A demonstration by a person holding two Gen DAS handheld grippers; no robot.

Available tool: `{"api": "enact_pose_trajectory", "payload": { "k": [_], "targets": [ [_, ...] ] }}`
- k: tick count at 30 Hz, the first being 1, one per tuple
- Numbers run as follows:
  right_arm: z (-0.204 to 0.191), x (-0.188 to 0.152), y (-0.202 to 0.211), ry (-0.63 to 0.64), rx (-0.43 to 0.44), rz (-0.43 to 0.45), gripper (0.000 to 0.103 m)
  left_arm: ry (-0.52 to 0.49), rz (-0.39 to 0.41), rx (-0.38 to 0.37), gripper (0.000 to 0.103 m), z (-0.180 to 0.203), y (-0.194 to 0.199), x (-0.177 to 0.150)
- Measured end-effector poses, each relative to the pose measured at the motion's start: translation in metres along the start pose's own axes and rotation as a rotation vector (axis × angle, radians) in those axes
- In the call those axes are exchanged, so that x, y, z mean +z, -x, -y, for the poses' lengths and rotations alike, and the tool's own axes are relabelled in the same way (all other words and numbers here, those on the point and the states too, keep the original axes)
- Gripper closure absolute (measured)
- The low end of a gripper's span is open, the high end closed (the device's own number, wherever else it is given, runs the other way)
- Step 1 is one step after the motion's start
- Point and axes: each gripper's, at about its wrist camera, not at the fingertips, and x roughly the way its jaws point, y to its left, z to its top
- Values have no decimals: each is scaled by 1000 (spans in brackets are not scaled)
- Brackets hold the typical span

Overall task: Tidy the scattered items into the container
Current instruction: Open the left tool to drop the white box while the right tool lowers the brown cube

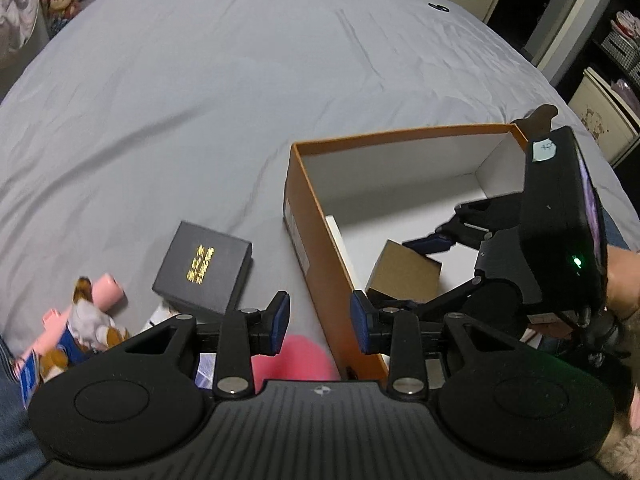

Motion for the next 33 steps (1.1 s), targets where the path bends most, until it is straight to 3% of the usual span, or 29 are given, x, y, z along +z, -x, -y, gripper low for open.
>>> {"api": "enact_pose_trajectory", "payload": {
  "k": [3,8,13,19,22,29,31,33],
  "targets": [
    [-4,-2,8,102,13,-4,38,18,-6,-7,64,-2,-1,-7],
    [-19,-5,-1,409,92,-12,38,40,-16,-9,64,-5,-5,-11],
    [-17,-1,-10,556,184,-17,38,54,-18,-11,64,-9,-3,-20],
    [-10,2,-15,562,257,-50,40,53,-23,-15,64,-10,-6,-21],
    [-5,3,-13,548,265,-57,34,57,-23,-23,64,-12,-7,-22],
    [21,14,3,422,373,-36,29,70,-30,-29,63,-14,-11,-24],
    [28,12,4,379,395,-44,34,73,-28,-34,63,-14,-10,-25],
    [30,12,2,358,402,-64,53,72,-28,-45,63,-13,-9,-25]
  ]
}}
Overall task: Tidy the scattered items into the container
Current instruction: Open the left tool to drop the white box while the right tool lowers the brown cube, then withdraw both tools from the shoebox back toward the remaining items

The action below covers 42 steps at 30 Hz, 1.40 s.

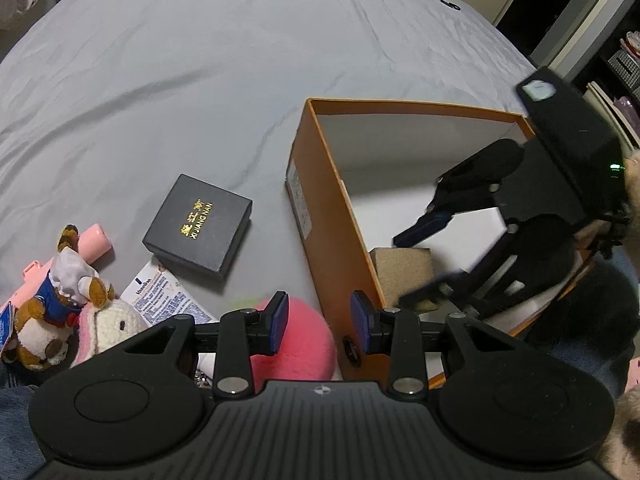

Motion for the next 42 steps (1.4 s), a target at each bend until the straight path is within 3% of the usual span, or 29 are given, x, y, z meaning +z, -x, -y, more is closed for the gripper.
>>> {"api": "enact_pose_trajectory", "payload": {
  "k": [7,13,18,25,33,42],
  "targets": [
    [2,3,-5,-5,81,-53,62,-7,-1,7,63,1,-1,1],
    [-8,8,-26,-36,155,-72,62,-11,-8,6,63,1,-2,0],
    [-9,5,-25,-55,148,-62,62,-19,-4,6,58,5,-2,-3],
    [-15,5,-19,-47,99,-54,61,-38,-4,13,58,12,3,-10],
    [-21,5,-9,-84,-39,-43,41,-96,22,72,57,18,15,-19],
    [-42,1,18,-114,-182,3,33,-99,38,128,57,12,35,-33]
  ]
}}
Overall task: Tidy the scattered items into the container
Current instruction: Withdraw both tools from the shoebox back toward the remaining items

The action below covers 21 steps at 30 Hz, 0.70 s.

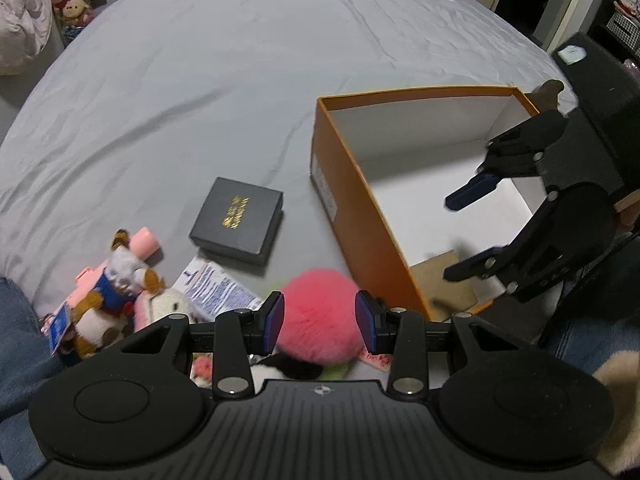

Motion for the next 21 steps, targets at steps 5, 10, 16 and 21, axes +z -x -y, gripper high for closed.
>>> {"api": "enact_pose_trajectory", "payload": {
  "k": [5,10,16,21],
  "targets": [
    [-13,1,22,-77,-76,106,32,73,21,13,54,-23,20,-11],
    [-33,9,42,-138,-105,262,32,138,40,36,53,-50,40,-22],
    [-68,27,40,-138,-159,342,33,224,20,17,49,-80,59,-37],
    [-85,40,22,-217,-102,317,41,282,-36,-3,46,-89,64,-42]
  ]
}}
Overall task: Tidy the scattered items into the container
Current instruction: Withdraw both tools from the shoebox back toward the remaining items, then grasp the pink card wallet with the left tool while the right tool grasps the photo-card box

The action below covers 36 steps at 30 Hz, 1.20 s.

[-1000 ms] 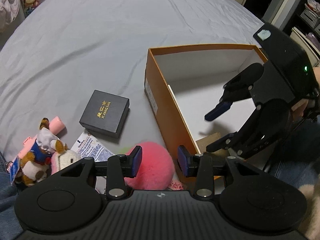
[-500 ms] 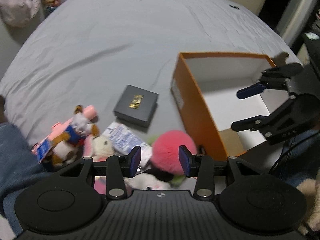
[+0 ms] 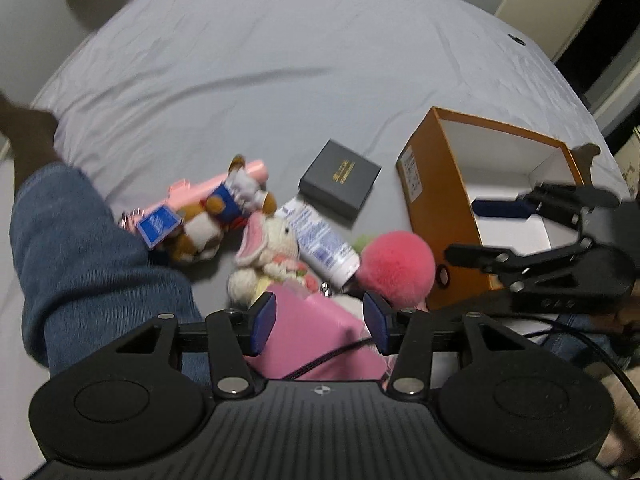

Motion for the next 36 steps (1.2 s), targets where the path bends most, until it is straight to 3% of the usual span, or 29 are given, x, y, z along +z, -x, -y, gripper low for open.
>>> {"api": "enact_pose_trajectory", "payload": {
  "k": [5,11,17,23,27,32,36],
  "targets": [
    [-14,-6,-10,-76,37,-8,43,-40,-58,-62,46,0,11,0],
    [-19,-10,-6,-121,35,7,43,-126,-103,40,46,3,42,0],
    [-34,-13,-7,-142,61,-2,47,-184,-131,73,43,10,51,-8],
    [-48,-22,-18,-134,58,-32,63,-109,-108,56,41,19,25,-10],
    [-55,-32,-37,-118,30,-80,64,-21,-114,52,41,19,-1,-8],
    [-59,-35,-38,-126,89,-73,64,160,-135,58,40,3,-22,-3],
    [-65,-32,-36,-115,121,-61,65,203,-138,72,40,0,-26,-2]
  ]
}}
